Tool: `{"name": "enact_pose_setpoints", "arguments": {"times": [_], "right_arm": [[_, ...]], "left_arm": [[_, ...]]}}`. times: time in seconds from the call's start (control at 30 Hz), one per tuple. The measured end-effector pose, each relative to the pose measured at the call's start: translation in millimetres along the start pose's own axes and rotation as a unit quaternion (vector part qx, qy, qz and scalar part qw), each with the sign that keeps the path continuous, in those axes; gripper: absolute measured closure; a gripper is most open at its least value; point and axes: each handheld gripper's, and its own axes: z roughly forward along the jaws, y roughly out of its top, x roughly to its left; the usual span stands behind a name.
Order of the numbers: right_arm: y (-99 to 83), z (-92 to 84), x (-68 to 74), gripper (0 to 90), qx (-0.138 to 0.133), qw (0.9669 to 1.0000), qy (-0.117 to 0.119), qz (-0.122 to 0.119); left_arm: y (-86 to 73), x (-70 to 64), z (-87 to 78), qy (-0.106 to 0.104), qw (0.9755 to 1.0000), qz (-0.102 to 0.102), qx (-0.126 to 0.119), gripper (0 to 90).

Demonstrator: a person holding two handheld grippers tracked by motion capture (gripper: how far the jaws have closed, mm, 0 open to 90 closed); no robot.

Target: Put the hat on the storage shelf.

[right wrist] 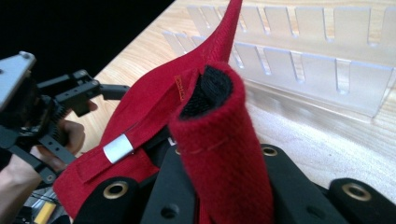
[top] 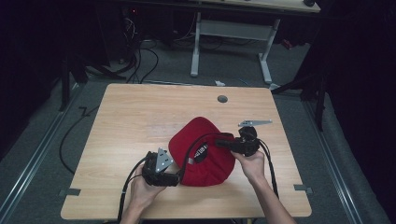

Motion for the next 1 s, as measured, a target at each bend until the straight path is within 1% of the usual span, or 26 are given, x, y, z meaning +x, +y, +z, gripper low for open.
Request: {"name": "enact_pose_setpoints", "arguments": {"times": [0.07,0.23,0.37,0.43,0.5,0.63,0.67,0.87,0.9,1.0], "right_arm": [[-0.7,3.6,-0.1,85.3,0.011,0.9999,-0.009,0.001],[-1.0,4.9,0.6,85.3,0.019,0.9997,-0.014,0.002],[-1.4,6.3,0.4,85.2,0.028,0.9994,-0.020,0.000],[-1.6,6.7,0.8,85.2,0.032,0.9993,-0.021,0.002],[-1.8,7.9,0.6,85.2,0.036,0.9991,-0.019,0.001],[-2.2,10.1,0.5,85.2,0.043,0.9989,-0.018,0.003],[-2.4,11.1,0.4,85.2,0.048,0.9987,-0.016,0.005],[-2.2,11.0,1.8,85.1,0.047,0.9988,-0.014,0.004],[-2.0,11.3,2.2,85.1,0.047,0.9988,-0.013,0.004],[-1.8,11.5,2.3,85.1,0.048,0.9988,-0.014,0.004]], "left_arm": [[0.1,0.3,0.0,0.007,1.0000,0.003,-0.004,10.8],[0.6,0.0,-0.8,0.007,0.9999,0.006,-0.007,9.3],[-0.2,-1.8,-0.3,0.005,0.9998,0.016,-0.006,9.3],[-1.1,-3.3,0.0,0.002,0.9997,0.025,-0.008,10.7],[-1.2,-3.8,0.5,0.000,0.9997,0.022,-0.008,11.4],[-1.6,-5.0,0.6,-0.002,0.9995,0.031,-0.010,11.4],[-1.5,-4.8,-0.1,-0.003,0.9993,0.036,-0.008,11.4],[-2.0,-5.6,-0.2,-0.005,0.9991,0.040,-0.011,12.3],[-2.3,-6.4,-0.5,-0.005,0.9989,0.046,-0.008,12.9],[-2.5,-7.6,-0.3,-0.005,0.9988,0.047,-0.010,13.5]]}}
